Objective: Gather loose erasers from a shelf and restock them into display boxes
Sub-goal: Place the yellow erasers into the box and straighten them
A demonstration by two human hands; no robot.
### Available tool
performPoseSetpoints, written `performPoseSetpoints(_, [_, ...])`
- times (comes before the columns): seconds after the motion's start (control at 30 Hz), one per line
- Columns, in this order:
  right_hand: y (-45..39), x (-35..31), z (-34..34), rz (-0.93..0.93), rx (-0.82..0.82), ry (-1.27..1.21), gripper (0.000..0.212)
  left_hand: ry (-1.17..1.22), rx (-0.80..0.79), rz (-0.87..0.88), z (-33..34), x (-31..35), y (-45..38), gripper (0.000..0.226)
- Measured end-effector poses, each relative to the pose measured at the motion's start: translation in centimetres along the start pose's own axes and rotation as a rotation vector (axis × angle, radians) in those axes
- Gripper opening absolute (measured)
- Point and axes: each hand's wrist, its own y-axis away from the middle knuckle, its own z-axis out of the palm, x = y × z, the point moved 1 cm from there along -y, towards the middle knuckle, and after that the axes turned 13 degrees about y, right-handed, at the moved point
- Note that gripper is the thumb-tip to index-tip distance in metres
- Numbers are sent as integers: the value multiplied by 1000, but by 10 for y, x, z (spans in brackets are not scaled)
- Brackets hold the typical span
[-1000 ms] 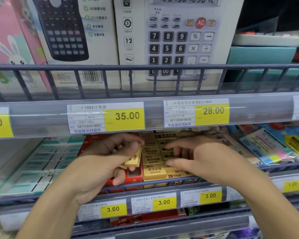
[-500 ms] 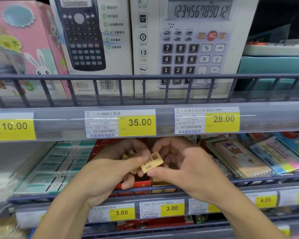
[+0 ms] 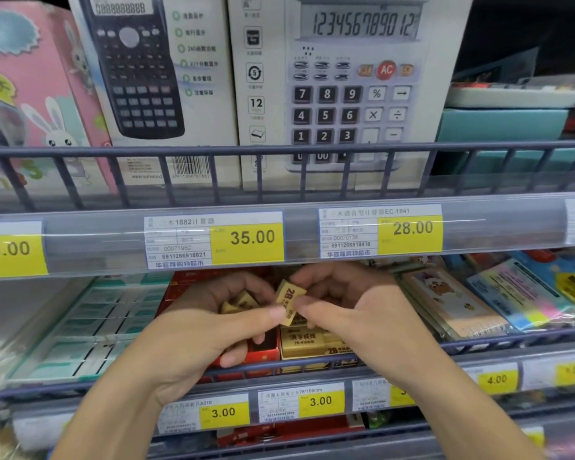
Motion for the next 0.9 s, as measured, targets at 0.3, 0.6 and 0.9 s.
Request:
performPoseSetpoints(0.3, [8,-5,8,-221,36,526,43,30,16,13,-1,-2,-3,29])
performPoseSetpoints(0.6, [-6,18,-60,98,41,643,15,26,100,23,-7,-12,-8,32])
performPoseSetpoints(0.9, [-35,40,-73,241,-77,831,13,217,162,35,-5,-13,-13,34])
